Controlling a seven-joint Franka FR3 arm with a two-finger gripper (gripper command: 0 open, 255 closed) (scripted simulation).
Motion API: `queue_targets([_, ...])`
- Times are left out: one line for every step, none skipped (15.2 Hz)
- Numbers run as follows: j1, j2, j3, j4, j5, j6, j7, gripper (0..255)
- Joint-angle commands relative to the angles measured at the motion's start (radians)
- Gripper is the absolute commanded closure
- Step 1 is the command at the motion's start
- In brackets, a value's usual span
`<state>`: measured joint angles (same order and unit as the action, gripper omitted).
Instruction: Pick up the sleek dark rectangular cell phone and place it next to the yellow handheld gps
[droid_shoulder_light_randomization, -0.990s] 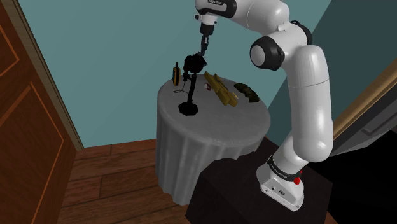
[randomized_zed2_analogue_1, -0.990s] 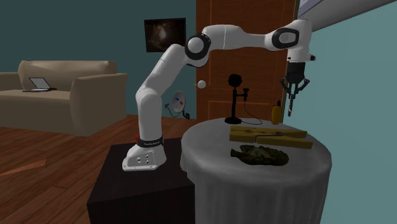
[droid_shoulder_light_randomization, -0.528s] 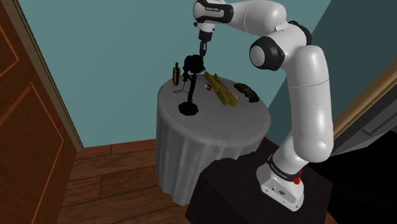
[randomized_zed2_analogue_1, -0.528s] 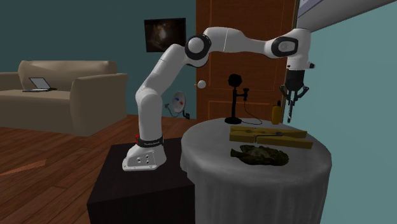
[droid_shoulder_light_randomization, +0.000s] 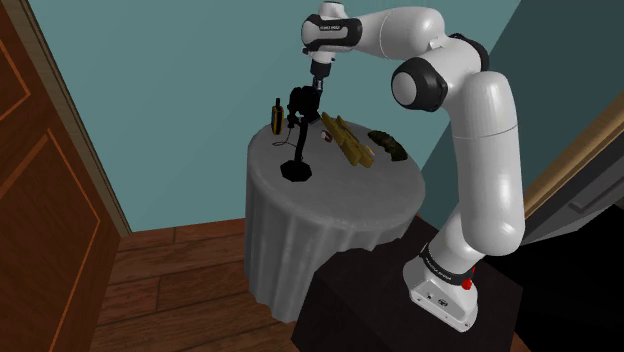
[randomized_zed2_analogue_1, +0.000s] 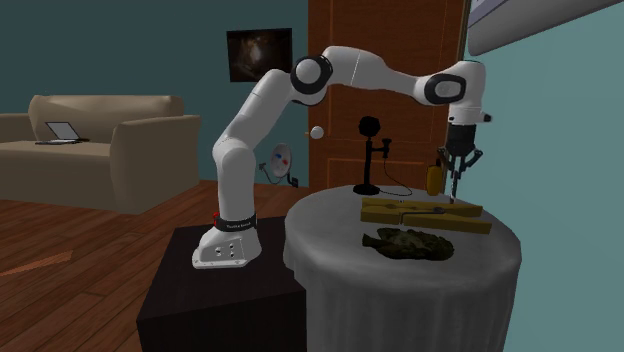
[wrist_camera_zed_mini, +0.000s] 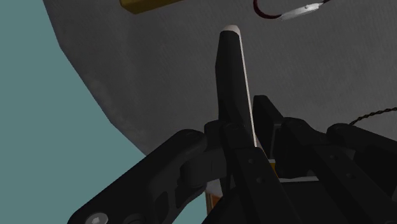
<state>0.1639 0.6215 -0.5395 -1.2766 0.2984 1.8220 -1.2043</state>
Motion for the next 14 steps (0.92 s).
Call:
queue_targets([0.002, 0.005, 0.002, -0.02, 0.003, 0.025, -0.002, 255])
queue_targets([0.004, 0.008, 0.003, -0.03, 0.005, 0.037, -0.004, 255])
queue_targets([0.005, 0.01, 0.004, -0.04, 0.007, 0.049, -0.005, 255])
queue_targets([0.006, 0.013, 0.005, -0.05, 0.008, 0.061, -0.007, 255])
queue_targets([0.006, 0.016, 0.006, -0.059, 0.01, 0.072, -0.008, 255])
queue_targets([0.007, 0.019, 0.008, -0.067, 0.012, 0.083, -0.009, 255])
queue_targets([0.008, 0.023, 0.009, -0.076, 0.015, 0.095, -0.011, 255])
queue_targets([0.008, 0.026, 0.01, -0.084, 0.017, 0.106, -0.012, 255])
queue_targets([0.009, 0.03, 0.011, -0.091, 0.019, 0.117, -0.014, 255])
queue_targets([0.009, 0.034, 0.013, -0.099, 0.021, 0.127, -0.016, 255])
queue_targets([0.009, 0.038, 0.014, -0.106, 0.024, 0.138, -0.017, 255])
queue_targets([0.009, 0.043, 0.016, -0.112, 0.026, 0.149, -0.019, 255])
queue_targets([0.008, 0.047, 0.018, -0.119, 0.029, 0.159, -0.02, 255])
queue_targets([0.008, 0.052, 0.02, -0.125, 0.031, 0.17, -0.022, 255])
